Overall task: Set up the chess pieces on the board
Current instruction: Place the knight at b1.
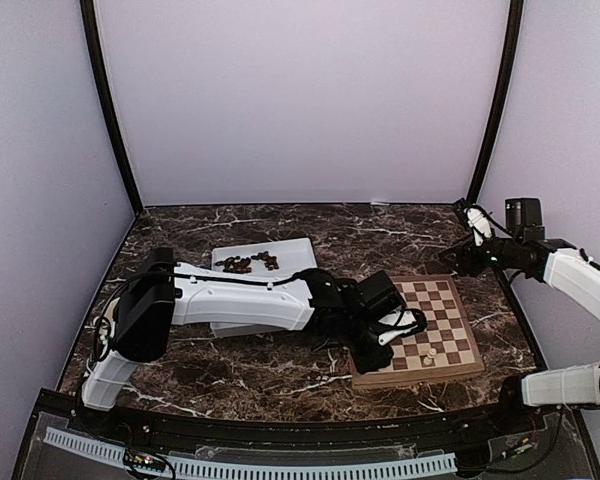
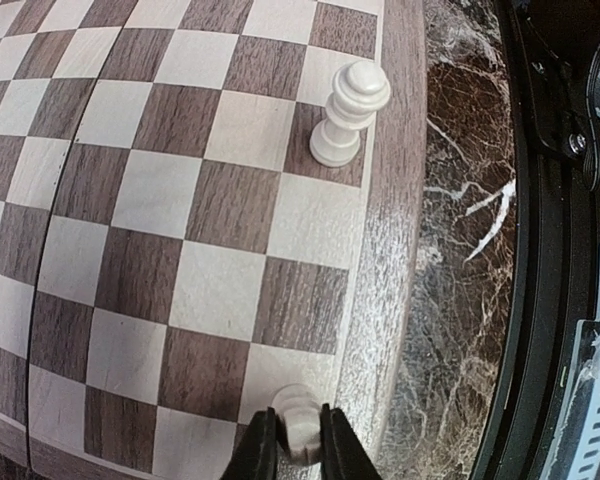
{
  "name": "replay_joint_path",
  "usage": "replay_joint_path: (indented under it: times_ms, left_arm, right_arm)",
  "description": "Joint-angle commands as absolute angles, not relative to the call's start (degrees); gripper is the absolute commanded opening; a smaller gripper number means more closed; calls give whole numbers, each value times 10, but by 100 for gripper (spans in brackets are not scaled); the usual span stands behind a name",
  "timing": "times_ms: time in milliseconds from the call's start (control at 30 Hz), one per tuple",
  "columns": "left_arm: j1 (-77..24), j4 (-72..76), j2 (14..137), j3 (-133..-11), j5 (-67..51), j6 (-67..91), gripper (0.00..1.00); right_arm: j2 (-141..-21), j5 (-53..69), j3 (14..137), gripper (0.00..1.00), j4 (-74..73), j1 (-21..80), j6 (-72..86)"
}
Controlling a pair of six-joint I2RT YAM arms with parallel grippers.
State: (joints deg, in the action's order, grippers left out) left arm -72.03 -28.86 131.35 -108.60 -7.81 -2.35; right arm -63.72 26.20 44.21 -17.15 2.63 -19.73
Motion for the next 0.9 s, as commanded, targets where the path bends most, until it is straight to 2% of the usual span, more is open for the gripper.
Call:
replay_joint_path:
  times_ms: [0, 333, 700, 867]
  left_arm:
    - [-725, -297, 1313, -1098, -86, -25, 13]
    - [-725, -294, 1318, -1101, -86, -22, 12]
    - [-739, -318, 1293, -1124, -56, -24, 42]
    - [-747, -367, 1235, -1130, -29, -33, 49]
  right_arm:
    - [-630, 272, 435, 57, -161, 25, -204]
    - [-630, 274, 434, 57, -162, 25, -204]
    - [-633, 282, 436, 57, -163, 25, -201]
    - [-635, 287, 437, 57, -164, 24, -198]
